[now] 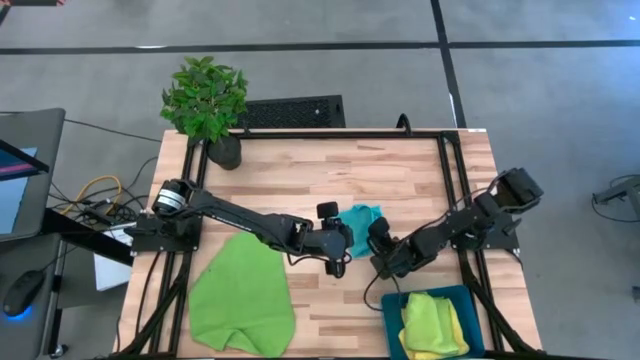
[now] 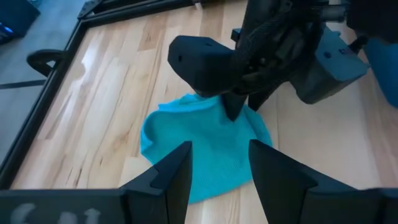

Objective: Fold microfiber towels
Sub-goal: Put the folded blue towel into the bin

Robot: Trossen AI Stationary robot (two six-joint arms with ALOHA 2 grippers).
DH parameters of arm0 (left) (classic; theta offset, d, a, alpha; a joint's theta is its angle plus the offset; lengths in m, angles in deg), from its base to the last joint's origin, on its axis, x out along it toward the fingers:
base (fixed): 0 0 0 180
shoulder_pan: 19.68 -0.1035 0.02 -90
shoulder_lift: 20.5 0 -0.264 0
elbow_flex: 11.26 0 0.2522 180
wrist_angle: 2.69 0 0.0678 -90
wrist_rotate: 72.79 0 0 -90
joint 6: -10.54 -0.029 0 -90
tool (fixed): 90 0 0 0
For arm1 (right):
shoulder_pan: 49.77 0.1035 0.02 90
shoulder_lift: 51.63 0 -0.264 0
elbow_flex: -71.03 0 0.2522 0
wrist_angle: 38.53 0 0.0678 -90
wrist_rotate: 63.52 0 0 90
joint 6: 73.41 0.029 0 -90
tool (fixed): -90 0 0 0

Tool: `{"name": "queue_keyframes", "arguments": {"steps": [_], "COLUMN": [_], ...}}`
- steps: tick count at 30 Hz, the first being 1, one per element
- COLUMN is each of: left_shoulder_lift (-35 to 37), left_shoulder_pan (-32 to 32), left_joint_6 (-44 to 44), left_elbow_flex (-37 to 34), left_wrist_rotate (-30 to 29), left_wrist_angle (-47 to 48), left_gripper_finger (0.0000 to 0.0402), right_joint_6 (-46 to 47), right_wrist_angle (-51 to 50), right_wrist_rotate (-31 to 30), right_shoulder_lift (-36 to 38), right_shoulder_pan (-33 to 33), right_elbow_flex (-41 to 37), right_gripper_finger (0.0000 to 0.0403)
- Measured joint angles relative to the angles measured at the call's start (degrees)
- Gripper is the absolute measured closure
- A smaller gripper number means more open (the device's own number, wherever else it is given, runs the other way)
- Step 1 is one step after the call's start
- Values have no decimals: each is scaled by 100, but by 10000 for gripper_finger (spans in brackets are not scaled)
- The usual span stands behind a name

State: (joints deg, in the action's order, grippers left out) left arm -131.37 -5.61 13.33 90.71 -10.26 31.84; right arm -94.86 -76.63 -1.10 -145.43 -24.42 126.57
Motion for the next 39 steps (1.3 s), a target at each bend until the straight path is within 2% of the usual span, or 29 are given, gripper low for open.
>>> {"name": "queue_keyframes", "arguments": {"steps": [6, 9, 12, 17, 20, 27, 39], "left_shoulder_lift": [0, 0, 0, 0, 0, 0, -2], "left_shoulder_pan": [3, 12, 40, 172, 272, 532, 893], "left_joint_6": [31, 142, 272, 499, 603, 922, 1043], "left_elbow_flex": [0, 0, 0, 0, 0, 0, 0], "left_wrist_rotate": [3, 6, 5, 10, 4, 1, -244], "left_wrist_angle": [0, 56, 154, 246, 246, 270, 268], "left_gripper_finger": [251, 251, 251, 251, 251, 251, 251], "right_joint_6": [238, 515, 1138, 1999, 2286, 3084, 4203], "right_wrist_angle": [40, 41, 26, -4, -63, -1011, -2160], "right_wrist_rotate": [-47, -28, 78, 224, 283, 671, 1132], "right_shoulder_lift": [-179, -158, -138, -145, -76, 456, 1699], "right_shoulder_pan": [-138, -139, -147, -139, -112, 131, 1051], "right_elbow_flex": [17, 5, -2, -5, 19, 396, 923], "right_gripper_finger": [218, 240, 285, 385, 386, 395, 400]}}
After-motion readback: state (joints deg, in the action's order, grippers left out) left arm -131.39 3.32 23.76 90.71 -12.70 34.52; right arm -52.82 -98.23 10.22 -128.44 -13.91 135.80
